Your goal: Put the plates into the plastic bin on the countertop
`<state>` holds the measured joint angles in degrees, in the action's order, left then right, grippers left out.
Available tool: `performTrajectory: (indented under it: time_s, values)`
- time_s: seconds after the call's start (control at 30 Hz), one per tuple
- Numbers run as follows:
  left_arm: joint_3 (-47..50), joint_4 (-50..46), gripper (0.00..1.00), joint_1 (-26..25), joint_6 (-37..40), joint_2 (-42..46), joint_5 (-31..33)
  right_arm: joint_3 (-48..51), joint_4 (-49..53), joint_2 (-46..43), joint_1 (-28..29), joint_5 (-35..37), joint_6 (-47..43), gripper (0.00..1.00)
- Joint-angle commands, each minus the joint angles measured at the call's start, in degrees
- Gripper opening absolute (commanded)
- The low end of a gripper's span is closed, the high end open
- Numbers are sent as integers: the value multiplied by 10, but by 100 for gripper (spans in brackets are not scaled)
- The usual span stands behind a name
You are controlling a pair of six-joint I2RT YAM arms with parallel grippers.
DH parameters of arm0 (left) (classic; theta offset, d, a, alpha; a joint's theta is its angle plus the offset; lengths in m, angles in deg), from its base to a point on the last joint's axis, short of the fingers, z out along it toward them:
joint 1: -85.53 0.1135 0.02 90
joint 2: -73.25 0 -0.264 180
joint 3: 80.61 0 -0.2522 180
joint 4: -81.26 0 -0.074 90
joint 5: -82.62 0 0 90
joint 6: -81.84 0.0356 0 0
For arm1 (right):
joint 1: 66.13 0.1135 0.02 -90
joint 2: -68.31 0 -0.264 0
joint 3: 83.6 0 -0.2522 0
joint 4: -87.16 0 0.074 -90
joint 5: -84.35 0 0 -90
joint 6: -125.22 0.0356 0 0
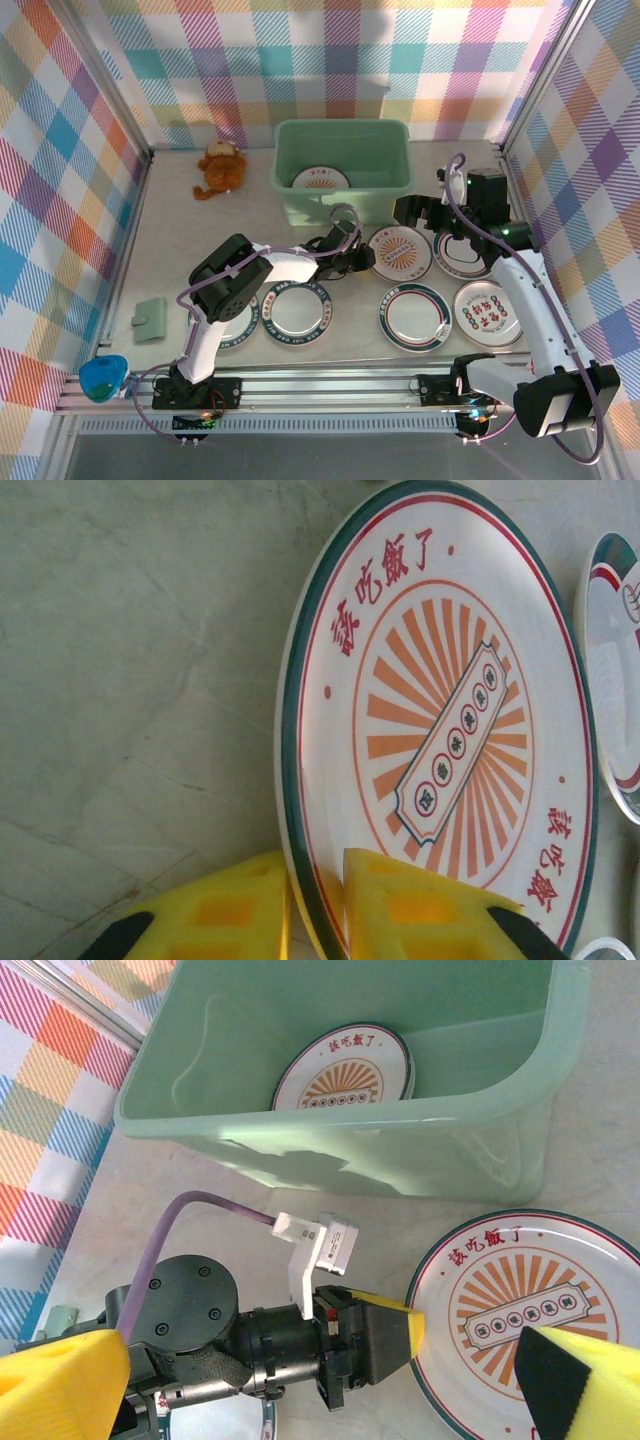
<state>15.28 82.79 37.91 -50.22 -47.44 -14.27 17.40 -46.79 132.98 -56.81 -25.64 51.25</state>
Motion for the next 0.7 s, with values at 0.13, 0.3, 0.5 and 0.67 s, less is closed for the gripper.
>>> performTrajectory:
  time_s: [0.13,0.3,0.5,0.67]
  values:
    - [43,-3,14,-10,-1,45,44,5,-16,-3,-3,-13,7,99]
    - [60,-5,10,-10,5,78,63,5,-18,-3,-3,-15,10,99]
    - [71,-13,4,-12,18,112,62,7,-19,-4,-3,-16,13,99]
    - [77,-47,1,-15,41,145,56,5,-21,-2,-3,-17,16,99]
